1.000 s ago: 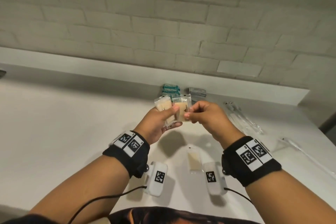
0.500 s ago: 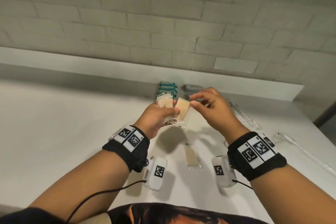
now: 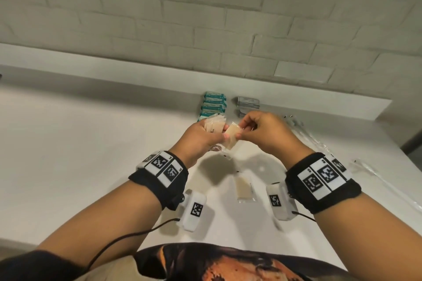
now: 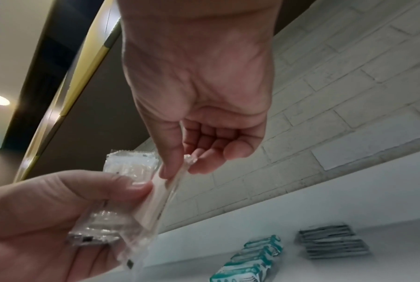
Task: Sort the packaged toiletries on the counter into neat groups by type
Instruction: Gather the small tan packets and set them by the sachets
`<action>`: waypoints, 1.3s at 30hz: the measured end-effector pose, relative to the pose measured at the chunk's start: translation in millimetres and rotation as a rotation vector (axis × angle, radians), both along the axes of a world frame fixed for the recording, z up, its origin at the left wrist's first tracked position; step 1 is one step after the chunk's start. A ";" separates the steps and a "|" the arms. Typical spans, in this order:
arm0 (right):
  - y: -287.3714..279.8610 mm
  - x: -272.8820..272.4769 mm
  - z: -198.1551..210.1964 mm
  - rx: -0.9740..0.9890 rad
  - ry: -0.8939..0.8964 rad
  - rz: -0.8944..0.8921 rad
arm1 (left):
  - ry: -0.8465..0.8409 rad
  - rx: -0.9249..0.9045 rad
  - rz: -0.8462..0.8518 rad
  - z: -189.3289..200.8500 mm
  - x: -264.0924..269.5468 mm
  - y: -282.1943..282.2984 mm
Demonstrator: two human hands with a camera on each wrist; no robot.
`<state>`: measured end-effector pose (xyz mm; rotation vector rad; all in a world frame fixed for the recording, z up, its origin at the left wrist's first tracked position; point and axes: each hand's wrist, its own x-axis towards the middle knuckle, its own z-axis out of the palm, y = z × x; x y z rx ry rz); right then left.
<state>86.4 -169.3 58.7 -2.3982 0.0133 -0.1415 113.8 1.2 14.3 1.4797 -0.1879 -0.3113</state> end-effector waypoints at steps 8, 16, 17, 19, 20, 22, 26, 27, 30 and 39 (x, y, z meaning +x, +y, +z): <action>-22.6 6.6 0.4 -0.203 0.016 -0.053 | 0.143 -0.064 -0.007 -4.9 1.8 0.7; -32.1 2.2 -22.3 -0.361 0.434 0.277 | 0.400 -0.304 -0.007 -9.3 7.7 9.1; -28.6 1.4 -29.1 -0.448 0.468 0.328 | 0.395 -0.312 -0.008 -10.8 7.8 9.9; -22.4 1.0 -43.2 -0.554 0.510 0.362 | 0.367 -0.267 0.019 -11.9 6.5 9.7; -20.7 2.6 -50.9 -0.585 0.516 0.360 | 0.356 -0.239 0.036 -13.4 6.5 9.3; -19.5 6.0 -58.2 -0.615 0.485 0.333 | 0.339 -0.208 0.048 -15.4 6.7 8.9; -16.3 12.7 -39.9 -0.056 0.228 0.124 | 0.296 -0.208 0.070 -15.7 9.4 9.4; -13.1 13.0 -32.5 0.130 0.199 0.101 | 0.288 -0.207 0.065 -15.1 9.1 8.3; -0.5 12.0 -21.3 0.376 0.186 0.136 | 0.257 -0.232 0.002 -13.2 8.0 2.7; -11.2 13.9 -23.2 0.506 0.119 0.192 | 0.320 -0.293 -0.233 -3.3 4.6 -2.7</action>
